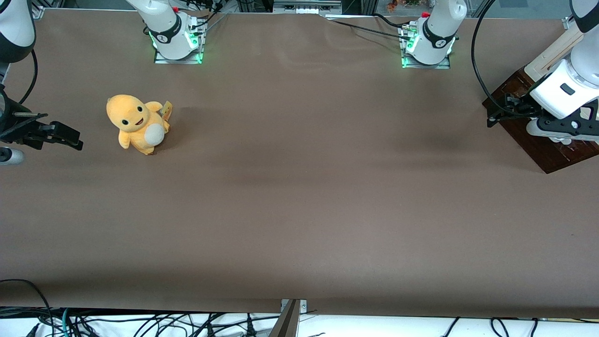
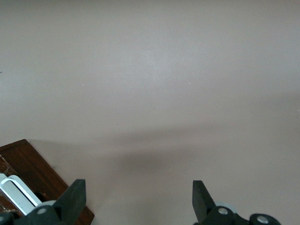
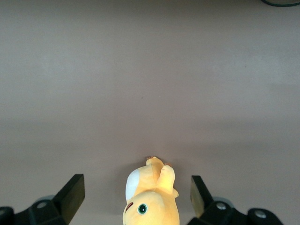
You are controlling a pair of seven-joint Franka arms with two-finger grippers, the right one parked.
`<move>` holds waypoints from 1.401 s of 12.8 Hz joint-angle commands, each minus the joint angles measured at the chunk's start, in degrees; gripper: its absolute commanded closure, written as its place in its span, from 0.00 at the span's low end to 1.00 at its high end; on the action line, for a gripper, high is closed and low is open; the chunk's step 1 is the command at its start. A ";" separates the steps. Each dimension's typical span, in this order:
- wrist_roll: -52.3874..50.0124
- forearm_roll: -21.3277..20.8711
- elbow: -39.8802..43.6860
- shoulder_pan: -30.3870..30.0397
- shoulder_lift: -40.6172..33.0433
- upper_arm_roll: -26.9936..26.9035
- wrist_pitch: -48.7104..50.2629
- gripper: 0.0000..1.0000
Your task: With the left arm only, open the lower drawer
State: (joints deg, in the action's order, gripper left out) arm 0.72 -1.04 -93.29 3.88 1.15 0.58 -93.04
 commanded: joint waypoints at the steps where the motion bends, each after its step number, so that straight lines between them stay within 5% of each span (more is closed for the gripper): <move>1: 0.60 1.56 -0.58 0.43 -0.97 -0.41 0.75 0.00; 18: 3.67 2.27 -0.75 0.25 -0.97 -0.50 2.42 0.00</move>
State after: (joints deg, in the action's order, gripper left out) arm 2.87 -0.87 -93.29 3.88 1.15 0.59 -91.13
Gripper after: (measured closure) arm 0.000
